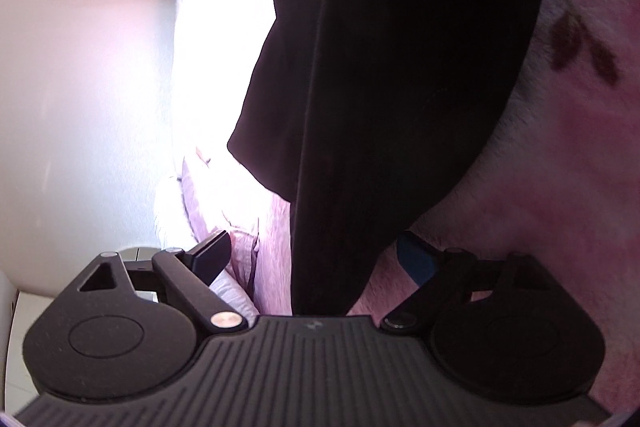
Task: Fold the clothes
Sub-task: 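Grasp the trouser bundle with the left gripper while the right gripper grasps beside it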
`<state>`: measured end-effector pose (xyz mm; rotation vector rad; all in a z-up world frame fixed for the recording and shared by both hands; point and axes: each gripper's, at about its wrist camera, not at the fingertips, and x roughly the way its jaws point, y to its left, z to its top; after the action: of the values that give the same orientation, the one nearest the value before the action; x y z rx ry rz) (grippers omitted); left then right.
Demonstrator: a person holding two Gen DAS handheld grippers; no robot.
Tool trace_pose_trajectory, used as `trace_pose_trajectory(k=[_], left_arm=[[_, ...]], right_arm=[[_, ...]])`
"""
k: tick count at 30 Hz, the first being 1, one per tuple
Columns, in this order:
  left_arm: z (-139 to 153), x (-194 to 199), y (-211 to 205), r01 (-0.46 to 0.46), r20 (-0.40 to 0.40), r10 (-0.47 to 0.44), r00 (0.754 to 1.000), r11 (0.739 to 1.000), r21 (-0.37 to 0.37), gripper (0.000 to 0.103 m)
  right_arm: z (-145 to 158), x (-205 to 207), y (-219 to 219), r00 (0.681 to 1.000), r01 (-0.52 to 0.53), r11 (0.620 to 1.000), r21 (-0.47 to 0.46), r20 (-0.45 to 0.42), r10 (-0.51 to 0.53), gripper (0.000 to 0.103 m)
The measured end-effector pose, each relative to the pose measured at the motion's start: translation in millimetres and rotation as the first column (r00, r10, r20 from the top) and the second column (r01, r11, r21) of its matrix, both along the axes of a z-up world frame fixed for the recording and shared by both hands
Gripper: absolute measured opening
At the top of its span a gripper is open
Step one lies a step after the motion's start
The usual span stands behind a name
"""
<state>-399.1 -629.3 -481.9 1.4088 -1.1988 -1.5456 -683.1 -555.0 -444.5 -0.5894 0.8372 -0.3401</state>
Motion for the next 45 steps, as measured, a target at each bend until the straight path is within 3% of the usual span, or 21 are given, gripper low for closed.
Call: trace_pose_trajectory(k=[3,6,9,11,13,15,18,20,21,22,23,25,28,33,35,38,43,45], left_arm=[[1.2,-1.8,-4.8,0.026,0.049,-0.028,0.998,0.999,0.038,0.086],[2.5,-0.8,-6.0,0.042,0.109,-0.052,0.993,0.995,0.088,0.075],[3.3,5.0,-8.7,0.040,0.168,-0.064,0.984,0.989,0.142,0.071],[2.8,7.3,-14.0,0.038,0.196,-0.069,0.978,0.987,0.159,0.072],[1.4,7.9,-20.7,0.039,0.220,-0.076,0.973,0.985,0.166,0.074],[-1.0,6.2,-28.5,0.052,0.232,-0.090,0.969,0.985,0.165,0.074],[-3.9,2.2,-45.0,0.050,0.245,-0.093,0.965,0.983,0.175,0.073],[-3.0,-0.6,-54.6,0.017,0.239,-0.069,0.969,0.977,0.214,0.062],[-2.5,-2.0,-59.3,0.000,0.237,-0.057,0.970,0.972,0.234,0.044],[-3.6,-1.6,-58.6,-0.009,0.234,-0.047,0.971,0.972,0.236,0.033],[-4.8,-1.1,-57.9,-0.019,0.232,-0.038,0.972,0.971,0.239,0.030],[-5.0,2.5,-50.8,-0.030,0.211,-0.018,0.977,0.975,0.220,0.021],[6.9,8.8,-35.1,-0.072,0.162,0.039,0.986,0.976,0.207,0.018],[30.4,27.0,19.5,-0.189,0.119,0.169,0.978,0.964,0.185,0.017],[37.6,39.9,55.9,-0.269,0.125,0.249,0.960,0.944,0.189,0.017],[43.1,59.4,125.2,-0.421,0.147,0.397,0.906,0.882,0.211,0.016],[43.7,66.1,229.7,-0.616,0.158,0.597,0.786,0.740,0.270,0.013],[41.4,57.8,250.4,-0.643,0.131,0.636,0.760,0.708,0.292,0.013]], right_arm=[[-6.1,-5.1,5.8,1.000,-0.002,1.000,-0.018,0.001,0.002,0.008],[-11.0,-7.1,10.9,1.000,0.005,1.000,-0.019,-0.010,-0.005,0.009],[-14.9,-12.8,16.6,0.999,-0.013,0.998,-0.058,-0.048,0.010,0.013],[-22.3,-11.7,16.2,0.997,-0.003,0.996,-0.092,-0.071,-0.003,0.025],[-30.1,-10.2,15.6,0.995,0.007,0.992,-0.127,-0.093,-0.019,0.063],[-37.5,-9.8,10.5,0.993,0.035,0.988,-0.151,-0.110,-0.052,0.066],[-50.8,-12.1,-0.8,0.984,0.057,0.977,-0.205,-0.151,-0.089,0.066],[-59.0,-13.5,-9.1,0.981,0.057,0.969,-0.241,-0.165,-0.099,0.066],[-60.4,-13.1,-13.6,0.983,0.051,0.968,-0.245,-0.160,-0.092,0.066],[-61.6,-12.6,-18.0,0.984,0.045,0.968,-0.247,-0.155,-0.085,0.065],[-62.0,-11.1,-22.1,0.984,0.033,0.970,-0.242,-0.160,-0.073,0.062],[-62.7,-7.8,-30.0,0.984,0.007,0.974,-0.228,-0.173,-0.048,0.036],[-56.1,-8.7,-36.0,0.985,-0.020,0.973,-0.232,-0.172,-0.021,0.020],[-38.2,-2.0,-43.2,0.986,-0.092,0.953,-0.288,-0.157,0.048,0.014],[-32.3,5.5,-44.7,0.983,-0.145,0.940,-0.310,-0.153,0.101,0.014],[-25.7,27.6,-44.0,0.962,-0.268,0.902,-0.338,-0.145,0.231,0.014],[-12.2,79.3,-39.7,0.872,-0.482,0.793,-0.371,-0.113,0.477,0.014],[-10.3,95.9,-42.2,0.845,-0.523,0.770,-0.365,-0.105,0.524,0.014]])
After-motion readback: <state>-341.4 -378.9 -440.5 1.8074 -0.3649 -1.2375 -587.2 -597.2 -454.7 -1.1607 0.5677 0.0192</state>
